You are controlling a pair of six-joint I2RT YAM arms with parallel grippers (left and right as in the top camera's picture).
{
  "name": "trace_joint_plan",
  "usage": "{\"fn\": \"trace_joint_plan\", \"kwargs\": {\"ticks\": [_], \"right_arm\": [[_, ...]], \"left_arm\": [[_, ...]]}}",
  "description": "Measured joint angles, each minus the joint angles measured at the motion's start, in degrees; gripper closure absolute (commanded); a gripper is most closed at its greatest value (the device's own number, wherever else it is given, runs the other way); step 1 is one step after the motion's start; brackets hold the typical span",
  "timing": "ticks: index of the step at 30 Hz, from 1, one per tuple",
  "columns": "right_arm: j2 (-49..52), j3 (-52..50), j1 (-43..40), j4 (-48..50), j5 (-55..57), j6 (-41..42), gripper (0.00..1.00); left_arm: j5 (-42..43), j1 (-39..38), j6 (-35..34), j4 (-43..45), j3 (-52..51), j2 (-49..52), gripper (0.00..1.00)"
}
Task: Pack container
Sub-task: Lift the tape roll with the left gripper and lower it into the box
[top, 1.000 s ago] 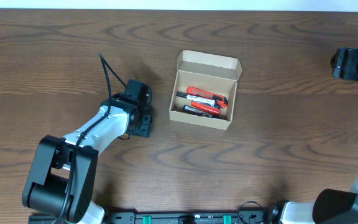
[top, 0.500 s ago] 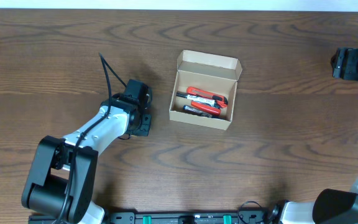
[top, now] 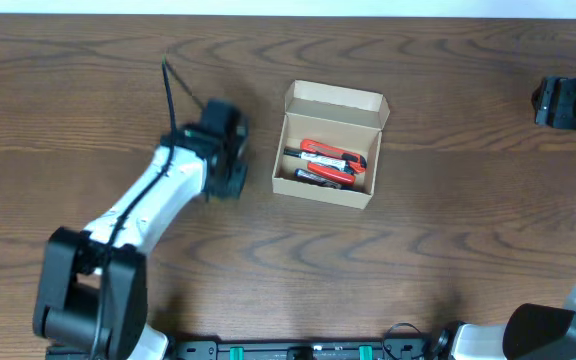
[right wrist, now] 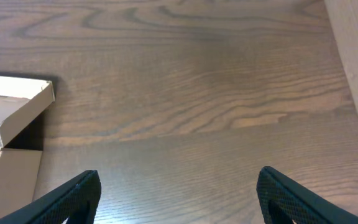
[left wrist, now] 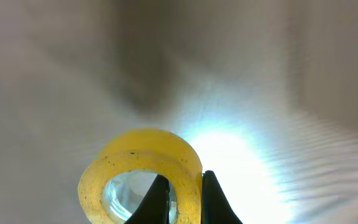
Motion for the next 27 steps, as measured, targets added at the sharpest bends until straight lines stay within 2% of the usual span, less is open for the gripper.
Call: {"fn": "trace_joint_plan", "kwargs": {"ticks": [4,8,12,16,20,27], "right_arm": [[0.0,0.0,0.0,-0.02,-0.07,0.0,0.2],[0.0,0.0,0.0,0.0,-0.04,0.0,0.2],[0.0,0.0,0.0,0.02,-0.04,0.0,0.21],[0.0,0.0,0.0,0.0,-0.04,0.0,0.21],[0.0,0.0,0.0,0.0,-0.04,0.0,0.22],[0.0,0.0,0.0,-0.26,-0.15,0.0,0.22]], "left_arm": [[1.77,-0.02,6.08,-2.97,13.09,-2.71,0.94],[6.71,-1.46,17.92,-5.51,22.71,-4.72,0.94],[9.33,-6.78,32.33,-6.32,24.81,-5.31,0.94],[8.35,-12.52,42.8,-6.21,24.79,-3.28,0.94],[4.42,-15.78,48.7,-5.99,24.79,1.03,0.94],[0.76,-17.49,52.04,-4.85,24.79,10.4,0.94]]}}
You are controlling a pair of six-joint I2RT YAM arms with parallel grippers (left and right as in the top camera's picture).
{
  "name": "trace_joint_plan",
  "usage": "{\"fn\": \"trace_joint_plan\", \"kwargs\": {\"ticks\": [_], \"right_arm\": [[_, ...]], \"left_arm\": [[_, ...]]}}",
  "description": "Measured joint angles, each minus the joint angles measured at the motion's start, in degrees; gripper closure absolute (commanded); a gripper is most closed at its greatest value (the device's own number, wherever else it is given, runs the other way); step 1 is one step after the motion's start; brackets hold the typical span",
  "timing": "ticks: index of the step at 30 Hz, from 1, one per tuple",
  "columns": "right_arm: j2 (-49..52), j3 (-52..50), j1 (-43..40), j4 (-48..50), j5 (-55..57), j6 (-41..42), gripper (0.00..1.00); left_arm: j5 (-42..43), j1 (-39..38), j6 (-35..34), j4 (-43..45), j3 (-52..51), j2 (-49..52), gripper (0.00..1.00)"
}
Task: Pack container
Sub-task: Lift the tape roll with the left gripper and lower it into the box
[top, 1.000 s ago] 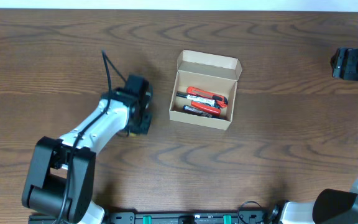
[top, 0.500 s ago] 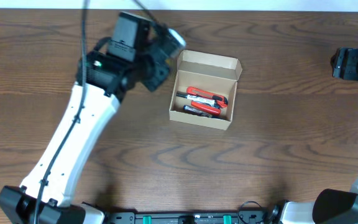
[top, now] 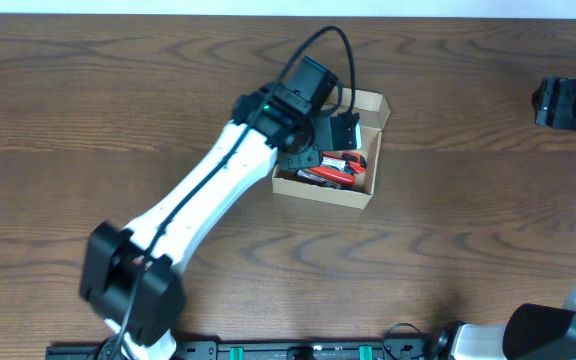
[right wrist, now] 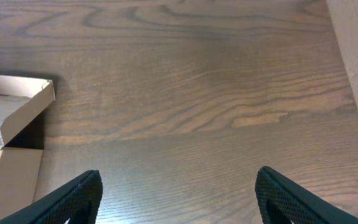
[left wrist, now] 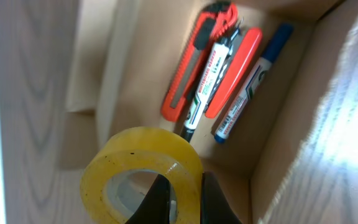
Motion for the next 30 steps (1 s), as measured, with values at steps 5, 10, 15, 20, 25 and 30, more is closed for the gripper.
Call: {"fn": "trace_joint_plan", "kwargs": {"ticks": [5,10,15,20,25,30], "right_arm": [[0.0,0.0,0.0,-0.07,-0.66,0.02,0.22],[0.0,0.0,0.0,-0.09,-0.94,0.0,0.22],[0.0,0.0,0.0,-0.11,-0.96,0.0,0.22],[0.0,0.0,0.0,-0.15,-1.14,0.02,0.22],[0.0,0.0,0.0,-0.17,-1.25,0.02,0.22],[0.0,0.0,0.0,-0.17,-1.38,0.0,0.23]], "left_arm": [[-0.35,-0.04,1.46,-0.59,0.0,2.62,0.94],[1.16,-0.11,2.82,-2.05,0.0,3.91,0.94],[1.77,-0.83,3.1,-3.8,0.02,8.48,0.94],[2.03,-1.92,3.1,-3.82,0.02,13.81,0.94],[2.45,-2.16,2.86,-3.82,0.02,14.67,0.94],[2.36,-2.16,2.47,-3.8,0.02,14.67,0.94]]}}
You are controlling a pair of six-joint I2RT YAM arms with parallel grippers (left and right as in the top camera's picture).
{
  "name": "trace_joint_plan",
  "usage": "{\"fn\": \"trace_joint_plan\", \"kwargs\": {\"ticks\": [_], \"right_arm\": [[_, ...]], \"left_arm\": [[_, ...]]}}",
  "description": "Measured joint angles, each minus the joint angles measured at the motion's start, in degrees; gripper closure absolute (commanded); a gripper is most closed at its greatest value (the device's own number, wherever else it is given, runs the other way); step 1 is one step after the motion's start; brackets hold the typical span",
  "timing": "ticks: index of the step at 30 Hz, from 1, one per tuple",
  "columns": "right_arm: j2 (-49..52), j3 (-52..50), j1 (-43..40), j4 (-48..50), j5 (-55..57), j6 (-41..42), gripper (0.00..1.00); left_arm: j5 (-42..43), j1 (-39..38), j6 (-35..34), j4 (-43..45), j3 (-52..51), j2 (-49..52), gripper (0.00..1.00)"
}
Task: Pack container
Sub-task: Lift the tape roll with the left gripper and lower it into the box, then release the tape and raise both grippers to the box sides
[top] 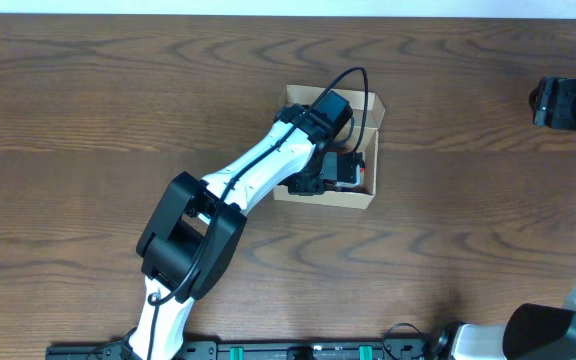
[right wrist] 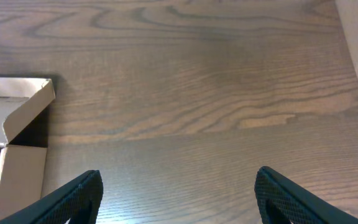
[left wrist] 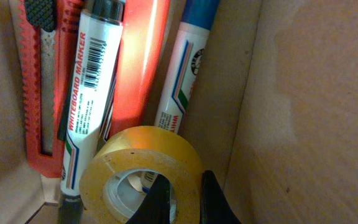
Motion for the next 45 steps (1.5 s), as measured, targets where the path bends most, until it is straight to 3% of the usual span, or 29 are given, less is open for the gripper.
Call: {"fn": "trace_joint_plan", "kwargs": {"ticks": [1,4,8,18,21,23,25,26,28,30,34,37,39,41,45], "right_arm": [[0.0,0.0,0.0,0.0,0.0,0.0,0.22],[0.0,0.0,0.0,0.0,0.0,0.0,0.22],[0.0,0.0,0.0,-0.02,0.0,0.0,0.22],[0.0,0.0,0.0,-0.22,0.0,0.0,0.22],[0.0,0.0,0.0,-0.15,-0.02,-0.02,0.28],[0.0,0.0,0.0,0.31,0.02,-0.13,0.37],[0.0,0.02,0.04,0.48,-0.13,-0.04,0.43],[0.0,0.02,0.09,0.48,-0.22,-0.15,0.5],[0.02,0.37,0.5,0.39,-0.5,-0.17,0.84],[0.02,1.64,1.53,0.2,-0.85,-0.07,0.99],[0.02,5.01,3.82,0.0,-2.4,-0.2,0.99],[0.02,7.69,5.53,0.07,-6.21,-0.46,0.99],[0.07,8.63,6.12,0.35,-9.51,-0.46,0.99],[0.48,9.25,6.14,0.55,-13.81,-0.28,0.99],[3.61,9.46,6.14,0.07,-22.38,0.61,0.99]], "left_arm": [[-0.13,0.0,-0.04,0.0,0.0,0.0,0.93],[-1.05,-0.02,-0.26,0.04,0.0,0.0,0.62],[-2.64,-0.02,-0.5,0.02,0.0,0.0,0.46],[-4.92,-0.02,-3.61,-3.69,4.9,0.0,0.44],[-5.4,-0.02,-4.61,-4.9,8.81,-0.46,0.44],[-5.77,-0.02,-5.33,-5.86,11.3,-1.29,0.43],[-6.19,0.0,-6.12,-6.97,13.66,-2.43,0.43],[-6.58,0.0,-6.51,-7.41,14.8,-3.15,0.43],[-7.93,0.17,-8.13,-7.8,16.94,-4.9,0.43],[-9.79,0.81,-10.91,-8.13,19.08,-6.73,0.44],[-12.26,5.31,-18.69,-9.27,23.5,-10.19,0.5],[-12.37,11.63,-26.51,-11.15,26.14,-12.22,0.74],[-10.75,16.74,-31.08,-12.7,27.3,-13.38,0.8],[-7.26,22.23,-34.67,-13.97,27.71,-14.6,0.94],[3.13,32.28,-39.39,-16.09,27.76,-16.2,0.94]]}}
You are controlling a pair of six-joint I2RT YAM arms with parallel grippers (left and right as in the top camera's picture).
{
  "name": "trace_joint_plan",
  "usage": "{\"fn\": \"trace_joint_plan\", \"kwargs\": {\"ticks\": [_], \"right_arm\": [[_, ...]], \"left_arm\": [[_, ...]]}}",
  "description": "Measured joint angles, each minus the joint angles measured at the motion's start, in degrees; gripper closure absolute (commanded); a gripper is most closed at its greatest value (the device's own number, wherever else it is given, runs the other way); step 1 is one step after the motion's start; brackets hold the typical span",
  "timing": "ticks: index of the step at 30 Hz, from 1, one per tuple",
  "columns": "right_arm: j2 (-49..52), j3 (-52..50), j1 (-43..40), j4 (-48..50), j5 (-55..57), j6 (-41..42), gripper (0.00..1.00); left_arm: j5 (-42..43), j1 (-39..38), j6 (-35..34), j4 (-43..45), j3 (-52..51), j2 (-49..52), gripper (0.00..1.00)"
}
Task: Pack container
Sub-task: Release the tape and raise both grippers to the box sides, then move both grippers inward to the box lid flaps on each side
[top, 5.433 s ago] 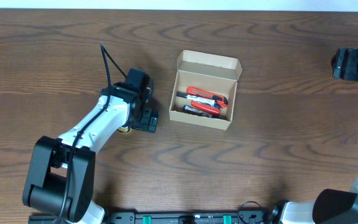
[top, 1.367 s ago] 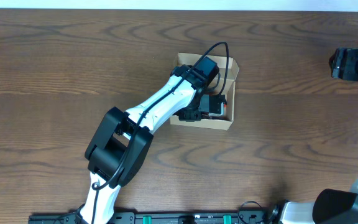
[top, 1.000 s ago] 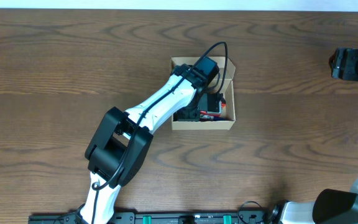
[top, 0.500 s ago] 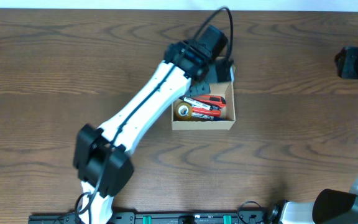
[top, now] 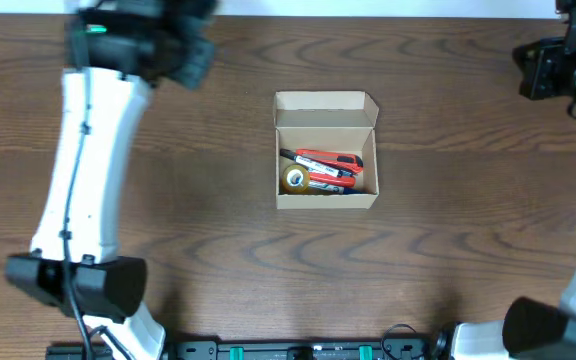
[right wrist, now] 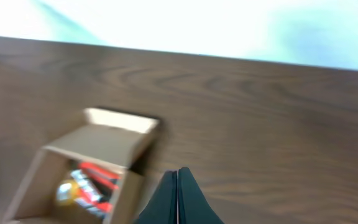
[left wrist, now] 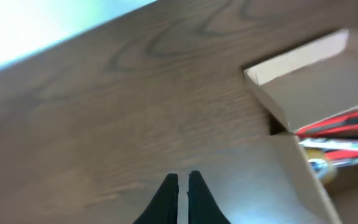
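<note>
An open cardboard box [top: 325,196] stands mid-table with its flap [top: 325,102] folded back. Inside lie a yellow tape roll [top: 295,179] at the left end, red cutters [top: 330,160] and markers [top: 328,174]. My left gripper [left wrist: 183,180] is shut on nothing, raised over the far left of the table; the box [left wrist: 303,81] shows at the right of its view. Shut and empty too, my right gripper [right wrist: 177,177] hangs over the far right, with the box [right wrist: 95,143] and the tape roll [right wrist: 67,185] at its lower left.
Bare dark wood table [top: 448,250] surrounds the box. The left arm [top: 88,180] stretches along the left side and the right arm along the right edge. The table's far edge runs just behind both grippers.
The left gripper let go of the tape roll, which now lies in the box, and stands shut at the far left corner. The right gripper has gone from open to shut. The box sits squarer.
The left gripper held the yellow tape roll left of the box, then over the open box, then low inside it beside the markers and cutters. Now the roll rests in the box and both grippers are shut, far from it.
</note>
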Motion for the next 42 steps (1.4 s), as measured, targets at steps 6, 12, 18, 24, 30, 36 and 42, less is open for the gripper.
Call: {"fn": "trace_joint_plan", "kwargs": {"ticks": [6,12,18,24,30,36,42], "right_arm": [[8.63,-0.02,0.0,-1.22,-13.81,0.96,0.99],[16.17,-0.02,-0.11,-3.21,-24.44,1.05,0.99],[19.47,-0.04,-0.48,-7.85,-27.45,-2.1,0.99],[20.55,-3.15,-1.33,-8.48,-28.81,-5.31,0.99],[20.59,-13.55,-2.95,-3.23,-32.5,-6.14,0.99],[20.79,-22.84,-3.34,-0.13,-33.7,-6.27,0.99],[20.76,-26.01,-3.1,2.01,-34.1,-6.29,0.99]], "left_arm": [[16.87,12.13,-7.23,-1.05,-0.24,-0.15,0.94],[34.07,19.41,-9.88,0.11,-3.37,-0.2,0.94],[51.45,20.87,-10.58,7.39,-13.66,-0.46,0.94],[63.41,20.87,-9.62,13.51,-27.76,-0.44,0.94],[69.26,20.59,-5.57,14.01,-37.86,-0.44,0.94],[70.55,17.81,-3.5,16.59,-41.31,-0.46,0.94],[70.64,13.46,-7.34,30.36,-43.82,-0.46,0.94]]}}
